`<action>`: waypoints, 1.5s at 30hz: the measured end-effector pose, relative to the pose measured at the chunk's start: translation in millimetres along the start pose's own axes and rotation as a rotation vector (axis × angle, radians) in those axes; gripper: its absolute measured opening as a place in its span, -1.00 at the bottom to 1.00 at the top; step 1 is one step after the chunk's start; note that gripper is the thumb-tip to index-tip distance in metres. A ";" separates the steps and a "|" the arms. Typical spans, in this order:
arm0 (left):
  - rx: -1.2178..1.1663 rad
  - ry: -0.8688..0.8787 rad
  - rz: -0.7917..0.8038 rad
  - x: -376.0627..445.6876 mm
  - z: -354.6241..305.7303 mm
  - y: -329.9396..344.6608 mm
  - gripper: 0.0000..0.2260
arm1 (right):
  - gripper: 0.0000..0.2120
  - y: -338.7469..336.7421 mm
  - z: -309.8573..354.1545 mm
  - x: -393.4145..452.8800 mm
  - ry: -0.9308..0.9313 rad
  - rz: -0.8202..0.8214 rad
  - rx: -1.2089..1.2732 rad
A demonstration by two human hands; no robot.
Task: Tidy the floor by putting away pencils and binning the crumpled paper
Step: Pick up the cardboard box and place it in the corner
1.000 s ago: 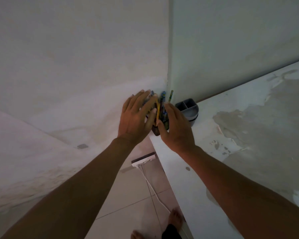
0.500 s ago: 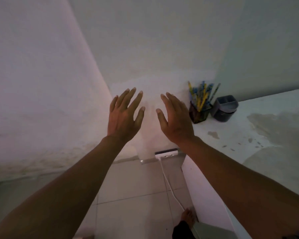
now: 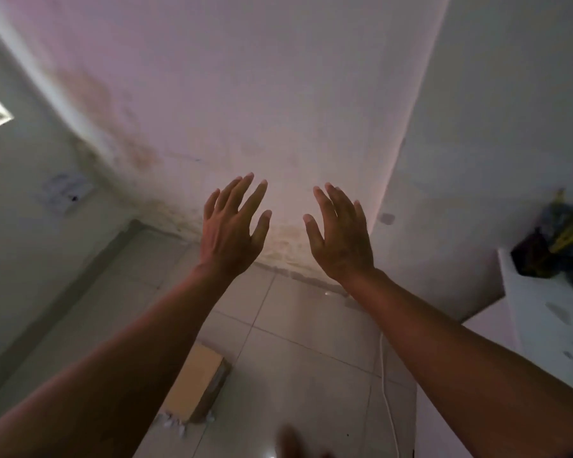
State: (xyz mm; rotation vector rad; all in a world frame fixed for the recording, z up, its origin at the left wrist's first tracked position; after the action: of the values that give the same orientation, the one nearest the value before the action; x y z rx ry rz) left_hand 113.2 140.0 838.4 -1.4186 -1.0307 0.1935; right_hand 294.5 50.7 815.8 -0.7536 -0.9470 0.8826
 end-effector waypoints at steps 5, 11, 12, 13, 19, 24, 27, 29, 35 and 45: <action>0.073 -0.144 0.009 -67.5 49.2 -44.8 -0.53 | -0.48 27.1 70.4 -17.6 -0.116 0.084 0.049; 0.122 -0.293 0.015 -144.0 107.6 -89.8 -0.51 | -0.50 57.4 151.6 -46.5 -0.190 0.174 0.135; 0.127 -0.305 0.023 -153.5 117.4 -95.4 -0.51 | -0.50 62.1 162.3 -50.3 -0.190 0.179 0.150; 0.127 -0.311 0.027 -160.4 124.1 -99.0 -0.51 | -0.50 65.7 169.5 -53.2 -0.183 0.181 0.164; 0.077 -0.315 0.078 -223.6 191.3 -127.0 -0.51 | -0.50 106.8 244.9 -84.5 -0.107 0.189 0.192; 0.013 -0.286 0.151 -266.3 244.1 -137.8 -0.51 | -0.48 146.2 294.6 -112.6 -0.002 0.187 0.193; -0.013 -0.268 0.210 -284.2 273.0 -134.9 -0.50 | -0.49 165.7 315.6 -132.1 0.038 0.188 0.169; -0.030 -0.264 0.218 -286.5 289.9 -131.8 -0.50 | -0.50 177.3 320.7 -137.6 0.076 0.179 0.179; -0.121 -0.335 0.245 -305.7 328.8 -112.9 -0.53 | -0.48 219.2 338.6 -154.5 0.166 0.248 0.167; -0.305 -0.279 0.467 -341.5 411.3 -73.2 -0.50 | -0.42 290.2 381.7 -202.3 0.581 0.202 0.237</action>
State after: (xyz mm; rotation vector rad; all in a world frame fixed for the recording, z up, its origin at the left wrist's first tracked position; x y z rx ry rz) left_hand -396.6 189.5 668.7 -1.9413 -0.9647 0.6095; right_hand -198.2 60.5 648.7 -0.8445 -0.2512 0.8625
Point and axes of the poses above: each hand's wrist, its own x-axis towards the middle knuckle, its own y-axis out of the palm, z = x × y, the point moved 1 cm from there along x, towards the middle knuckle, and after that the axes turned 4 degrees about z, right-handed, at the moved point
